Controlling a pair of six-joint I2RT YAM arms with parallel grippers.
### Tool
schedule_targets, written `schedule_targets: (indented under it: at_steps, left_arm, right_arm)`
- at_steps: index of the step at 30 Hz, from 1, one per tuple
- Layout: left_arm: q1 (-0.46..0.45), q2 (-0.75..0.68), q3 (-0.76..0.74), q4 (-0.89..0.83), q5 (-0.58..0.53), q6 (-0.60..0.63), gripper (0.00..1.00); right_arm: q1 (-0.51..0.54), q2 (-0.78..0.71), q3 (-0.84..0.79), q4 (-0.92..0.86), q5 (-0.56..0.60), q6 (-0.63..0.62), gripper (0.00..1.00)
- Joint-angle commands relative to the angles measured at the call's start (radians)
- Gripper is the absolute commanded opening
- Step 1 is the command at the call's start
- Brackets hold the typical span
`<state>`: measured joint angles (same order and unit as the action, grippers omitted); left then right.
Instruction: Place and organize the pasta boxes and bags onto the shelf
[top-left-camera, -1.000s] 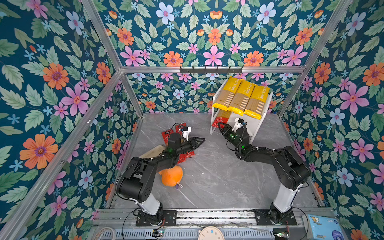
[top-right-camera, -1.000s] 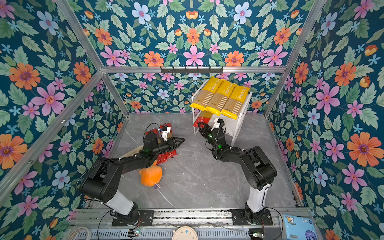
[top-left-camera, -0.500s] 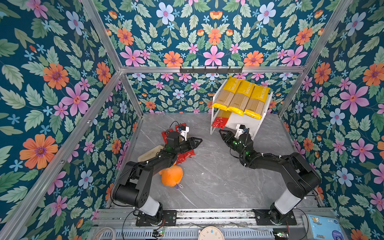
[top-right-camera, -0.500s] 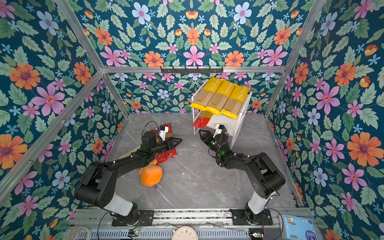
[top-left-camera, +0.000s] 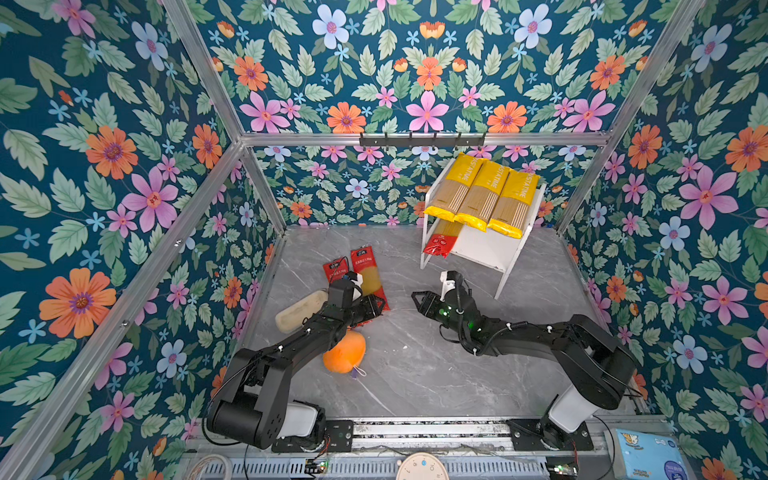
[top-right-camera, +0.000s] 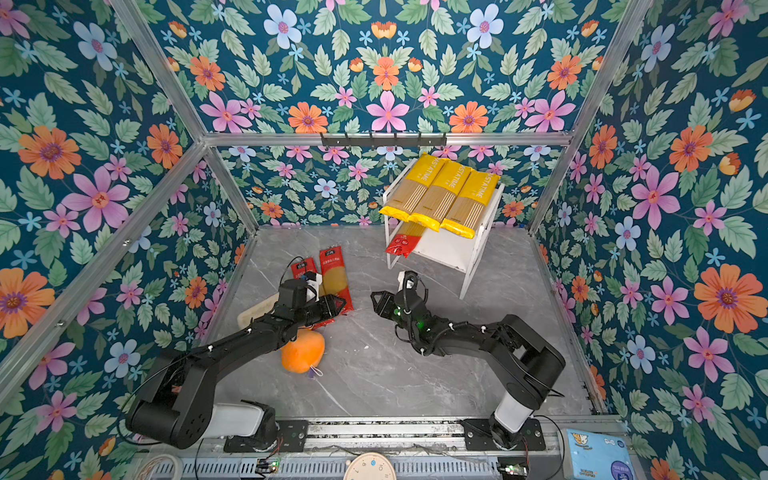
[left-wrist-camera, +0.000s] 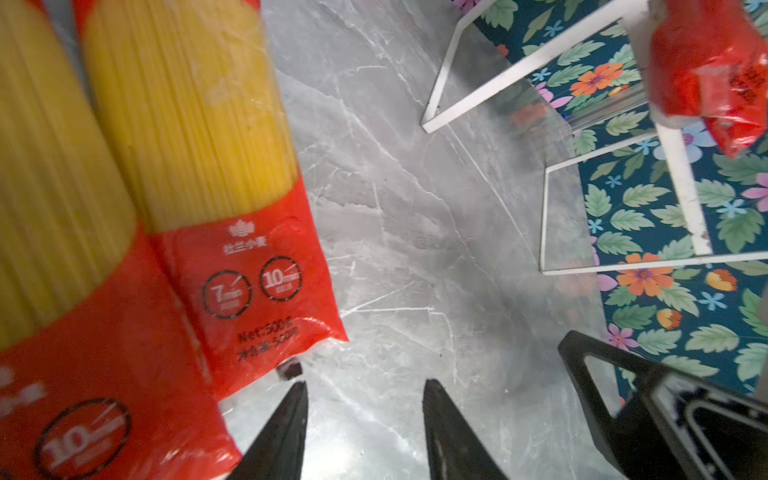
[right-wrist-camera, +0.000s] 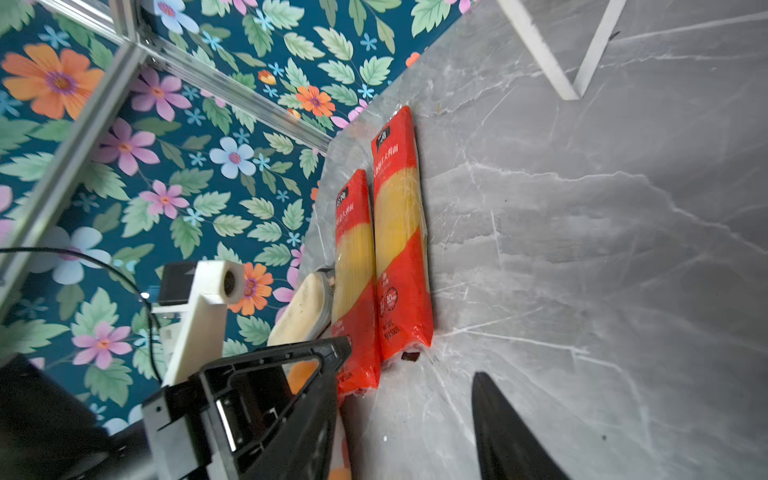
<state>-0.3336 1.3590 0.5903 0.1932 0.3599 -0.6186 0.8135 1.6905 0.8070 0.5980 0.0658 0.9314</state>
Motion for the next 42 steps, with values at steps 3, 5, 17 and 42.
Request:
schedule_targets:
  at_steps: [3,5,17,42]
  left_arm:
    - [0.001,-0.034,-0.028,-0.034,-0.102,0.019,0.48]
    - [0.002,-0.042,-0.029,-0.053,-0.124,0.017,0.48]
    - [0.030,-0.132,0.004,-0.207,-0.293,0.115,0.50]
    - [0.073,-0.147,-0.018,-0.180,-0.234,0.098,0.50]
  right_arm:
    - [0.044,0.086,0.155,-0.270,0.025,-0.145,0.53]
    - [0.056,0.128,0.236,-0.376,0.025,-0.191,0.53]
    - [0.093,0.428,0.742,-0.827,0.041,-0.403,0.58]
    - [0.102,0.564,0.938,-1.200,0.145,-0.637,0.49]
